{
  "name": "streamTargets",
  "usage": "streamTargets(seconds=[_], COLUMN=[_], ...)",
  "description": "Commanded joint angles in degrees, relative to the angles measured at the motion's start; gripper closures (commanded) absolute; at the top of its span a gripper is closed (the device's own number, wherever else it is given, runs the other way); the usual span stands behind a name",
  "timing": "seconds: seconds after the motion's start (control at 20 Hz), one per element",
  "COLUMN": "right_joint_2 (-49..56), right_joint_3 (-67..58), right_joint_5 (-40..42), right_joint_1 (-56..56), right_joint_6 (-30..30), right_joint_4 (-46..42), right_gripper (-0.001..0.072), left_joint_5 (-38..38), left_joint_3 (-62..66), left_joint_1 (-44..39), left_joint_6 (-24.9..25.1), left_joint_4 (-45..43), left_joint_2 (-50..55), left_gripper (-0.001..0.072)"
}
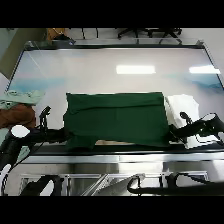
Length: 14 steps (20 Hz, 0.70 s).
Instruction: Fold the shirts.
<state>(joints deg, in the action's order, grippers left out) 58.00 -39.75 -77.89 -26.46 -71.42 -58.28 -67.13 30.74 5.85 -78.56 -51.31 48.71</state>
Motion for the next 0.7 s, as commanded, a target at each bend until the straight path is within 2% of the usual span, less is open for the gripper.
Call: streamTargets(seconds=[0.0,0.15,0.25,0.45,0.65], right_joint_2=[-4.61,-3.10,-0.48,8.94,18.64], right_joint_3=[-0.48,-5.66,-10.54,-21.44,-28.44], right_joint_5=[1.84,6.54,10.97,22.18,29.57], right_joint_1=[-0.83,-0.42,1.29,7.32,11.63], right_joint_6=[-2.14,5.81,9.46,11.89,13.20], right_joint_4=[-0.24,14.43,19.63,21.51,21.44], right_gripper=[0.0697,0.0696,0.0696,0.0696,0.0695], left_joint_5=[2.16,7.56,8.20,12.00,15.69], left_joint_3=[-0.22,7.69,15.78,32.17,43.50], left_joint_1=[0.02,0.02,-0.11,-3.56,-5.44], left_joint_6=[-1.64,-0.35,1.60,5.16,5.29], left_joint_4=[-1.53,-1.53,-1.49,-1.49,-1.53], left_joint_2=[-2.93,1.97,8.96,24.94,39.08], left_gripper=[0.0690,0.0690,0.0690,0.0689,0.0689])
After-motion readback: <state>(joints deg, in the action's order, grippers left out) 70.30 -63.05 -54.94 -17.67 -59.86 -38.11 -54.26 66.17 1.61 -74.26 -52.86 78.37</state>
